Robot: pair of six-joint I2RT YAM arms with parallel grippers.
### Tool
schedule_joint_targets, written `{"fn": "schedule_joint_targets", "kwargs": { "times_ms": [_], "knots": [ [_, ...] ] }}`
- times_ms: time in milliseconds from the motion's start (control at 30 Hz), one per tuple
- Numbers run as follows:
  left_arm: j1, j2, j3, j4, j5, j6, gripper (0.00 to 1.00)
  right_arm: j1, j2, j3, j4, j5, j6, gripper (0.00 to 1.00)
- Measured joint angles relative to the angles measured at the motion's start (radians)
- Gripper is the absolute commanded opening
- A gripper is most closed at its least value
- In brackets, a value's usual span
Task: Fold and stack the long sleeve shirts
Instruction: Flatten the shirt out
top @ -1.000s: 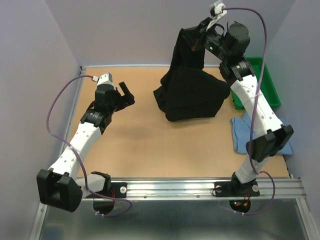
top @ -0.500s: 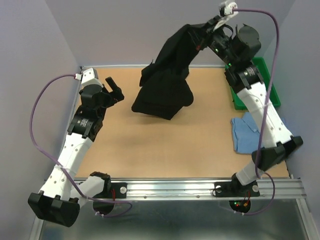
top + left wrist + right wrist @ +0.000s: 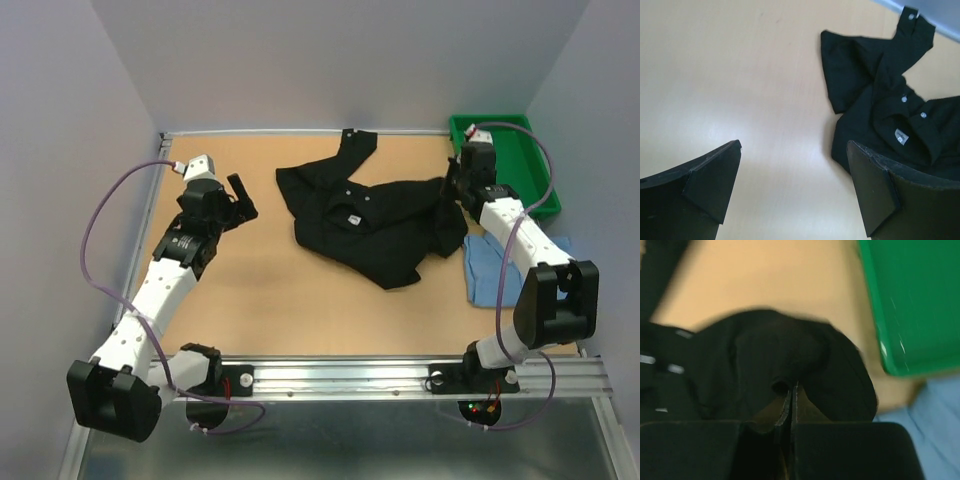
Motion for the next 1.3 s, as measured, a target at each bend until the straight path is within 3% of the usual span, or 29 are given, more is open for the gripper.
{"fn": "schedule_joint_targets", "kwargs": {
  "times_ms": [167,533,800,1100,1200,1300],
  "knots": [
    [0.000,0.076,-0.043,0.015,0.082,-0.024,0.98,-0.085,0.046,-0.139,-0.139,-0.043,0.076,0.01],
    [-0.061,0.357,-0.092,0.171,0.285,-0.103,0.93,-0.064,0.039,-0.138,-0.117,-0.200,0.107,0.05],
    [-0.105,0.596,-0.050,0.268,0.335,-0.172,0.74,-0.064,0.039,-0.138,-0.117,-0.311,0.104,0.06],
    [-0.146,0.735,-0.004,0.378,0.404,-0.236,0.50,-0.064,0.006,-0.163,-0.116,-0.356,0.108,0.06],
    [-0.156,0.757,-0.002,0.413,0.431,-0.254,0.42,-0.064,-0.008,-0.179,-0.114,-0.366,0.112,0.06],
    [-0.160,0.777,-0.002,0.446,0.461,-0.269,0.27,-0.064,-0.015,-0.196,-0.114,-0.377,0.116,0.06]
  ]
}}
